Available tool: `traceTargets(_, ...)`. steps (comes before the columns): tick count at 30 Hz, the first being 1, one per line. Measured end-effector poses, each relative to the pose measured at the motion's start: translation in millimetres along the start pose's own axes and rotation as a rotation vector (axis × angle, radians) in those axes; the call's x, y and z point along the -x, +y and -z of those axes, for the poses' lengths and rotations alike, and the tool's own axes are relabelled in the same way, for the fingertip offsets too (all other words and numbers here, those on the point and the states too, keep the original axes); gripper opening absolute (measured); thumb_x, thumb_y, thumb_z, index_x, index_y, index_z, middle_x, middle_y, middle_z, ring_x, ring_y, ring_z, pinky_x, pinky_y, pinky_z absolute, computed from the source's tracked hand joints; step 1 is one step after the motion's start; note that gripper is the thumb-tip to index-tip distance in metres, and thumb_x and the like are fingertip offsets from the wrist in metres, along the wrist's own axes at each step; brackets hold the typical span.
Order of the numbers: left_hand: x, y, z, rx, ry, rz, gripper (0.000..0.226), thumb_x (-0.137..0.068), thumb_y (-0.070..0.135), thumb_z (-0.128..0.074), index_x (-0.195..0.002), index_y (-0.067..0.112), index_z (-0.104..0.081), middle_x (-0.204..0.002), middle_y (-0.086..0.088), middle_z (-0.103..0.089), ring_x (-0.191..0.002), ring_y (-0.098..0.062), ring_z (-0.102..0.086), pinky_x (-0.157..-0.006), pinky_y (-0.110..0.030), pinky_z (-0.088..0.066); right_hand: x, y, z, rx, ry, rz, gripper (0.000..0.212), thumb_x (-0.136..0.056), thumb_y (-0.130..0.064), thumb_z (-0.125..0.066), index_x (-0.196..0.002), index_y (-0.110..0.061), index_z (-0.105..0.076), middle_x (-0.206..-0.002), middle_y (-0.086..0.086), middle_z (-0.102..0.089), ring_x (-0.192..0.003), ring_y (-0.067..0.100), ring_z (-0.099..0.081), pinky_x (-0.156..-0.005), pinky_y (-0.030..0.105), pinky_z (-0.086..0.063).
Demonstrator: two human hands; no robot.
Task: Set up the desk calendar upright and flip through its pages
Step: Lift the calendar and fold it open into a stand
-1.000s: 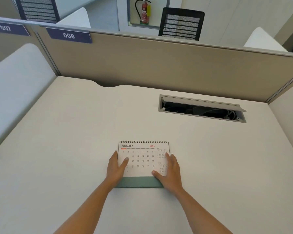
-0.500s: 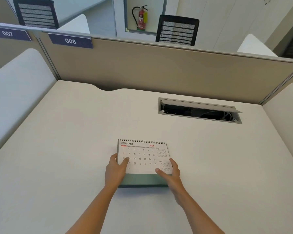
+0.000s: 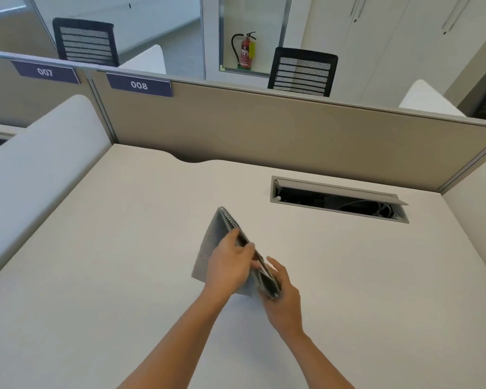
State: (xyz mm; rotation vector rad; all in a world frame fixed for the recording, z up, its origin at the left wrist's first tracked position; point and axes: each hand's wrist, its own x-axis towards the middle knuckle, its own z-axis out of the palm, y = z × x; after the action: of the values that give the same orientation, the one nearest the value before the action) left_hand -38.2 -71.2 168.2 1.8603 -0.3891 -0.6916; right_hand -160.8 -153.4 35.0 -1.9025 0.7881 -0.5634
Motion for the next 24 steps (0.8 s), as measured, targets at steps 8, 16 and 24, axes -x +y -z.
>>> traceTargets(8, -3.8, 9.1, 18.1, 0.322, 0.106, -0.242, 0.022, -0.096, 0.024, -0.054, -0.106, 0.017, -0.073, -0.063, -0.004, -0.074, -0.06, -0.016, -0.07, -0.059, -0.02, -0.056, -3.6, -5.6, 12.1, -0.205, 0.141, -0.157, 0.02, -0.089, -0.028, -0.068, -0.098, -0.045, -0.066, -0.089, -0.021, -0.072, -0.081, 0.011, -0.067, -0.062, 0.018, -0.052)
traceTargets(16, -23.7, -37.8, 30.9, 0.161, 0.219, 0.032, 0.027, -0.089, 0.037, -0.059, -0.114, 0.027, -0.06, -0.115, 0.004, -0.064, -0.11, -0.022, -0.06, -0.086, -0.033, -0.045, 1.0, -5.1, 21.6, -0.928, 0.157, -0.637, 0.028, -0.091, -0.018, -0.063, -0.118, -0.015, -0.062, -0.113, 0.007, -0.072, -0.103, 0.028, -0.066, -0.072, 0.04, -0.057)
traceTargets(24, -19.7, -91.4, 10.4, 0.082, -0.211, 0.494, 0.096, -0.082, 0.06, -0.06, -0.15, 0.011, -0.013, -0.148, -0.013, -0.043, -0.13, -0.032, -0.046, -0.104, -0.043, -0.035, 1.6, -13.3, 15.1, -1.347, 0.078, -0.699, 0.044, -0.082, -0.019, -0.064, -0.125, -0.013, -0.06, -0.119, 0.015, -0.07, -0.098, 0.028, -0.072, -0.07, 0.042, -0.061)
